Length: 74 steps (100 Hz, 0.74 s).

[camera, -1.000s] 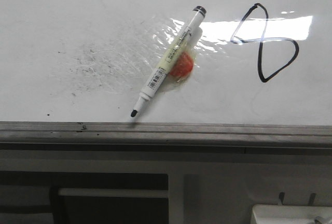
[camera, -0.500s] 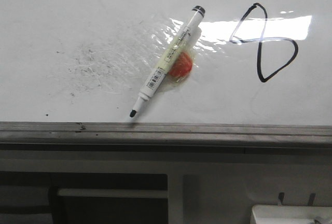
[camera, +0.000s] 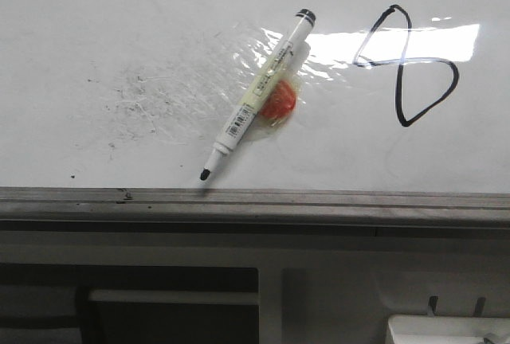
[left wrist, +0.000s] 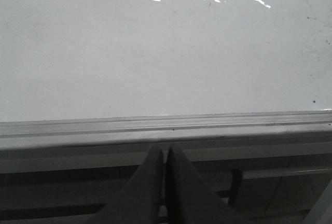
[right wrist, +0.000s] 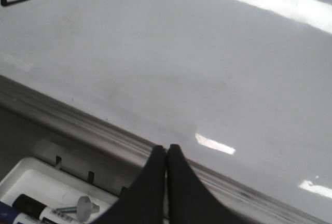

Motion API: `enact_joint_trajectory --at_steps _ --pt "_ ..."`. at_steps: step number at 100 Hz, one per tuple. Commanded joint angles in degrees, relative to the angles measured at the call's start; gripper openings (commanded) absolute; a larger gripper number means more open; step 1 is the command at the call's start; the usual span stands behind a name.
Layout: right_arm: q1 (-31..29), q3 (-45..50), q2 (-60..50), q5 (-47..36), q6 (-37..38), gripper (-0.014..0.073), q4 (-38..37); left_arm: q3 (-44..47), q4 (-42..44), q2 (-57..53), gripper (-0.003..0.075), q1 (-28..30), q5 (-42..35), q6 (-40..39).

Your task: Write number 8 on whiteboard

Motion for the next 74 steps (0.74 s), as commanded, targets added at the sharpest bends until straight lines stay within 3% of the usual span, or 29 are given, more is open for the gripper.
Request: enact_joint_trajectory --at_steps 1,8,74 --pt "-0.41 0.68 -2.53 0.93 0.18 -0.0064 -1.77 2.22 -0.29 -1.50 -0.0020 0.07 -3.38 -0.61" --pt "-0.41 0.68 -5.48 4.62 0.18 -0.0064 -1.77 2.22 -0.29 -1.50 -0.0020 0.07 -3.38 -0.61" --pt "-0.41 0.68 -7.59 4.08 0.07 -0.0064 -1.54 2.22 -0.29 -1.50 -0.0020 0.07 -3.38 -0.61"
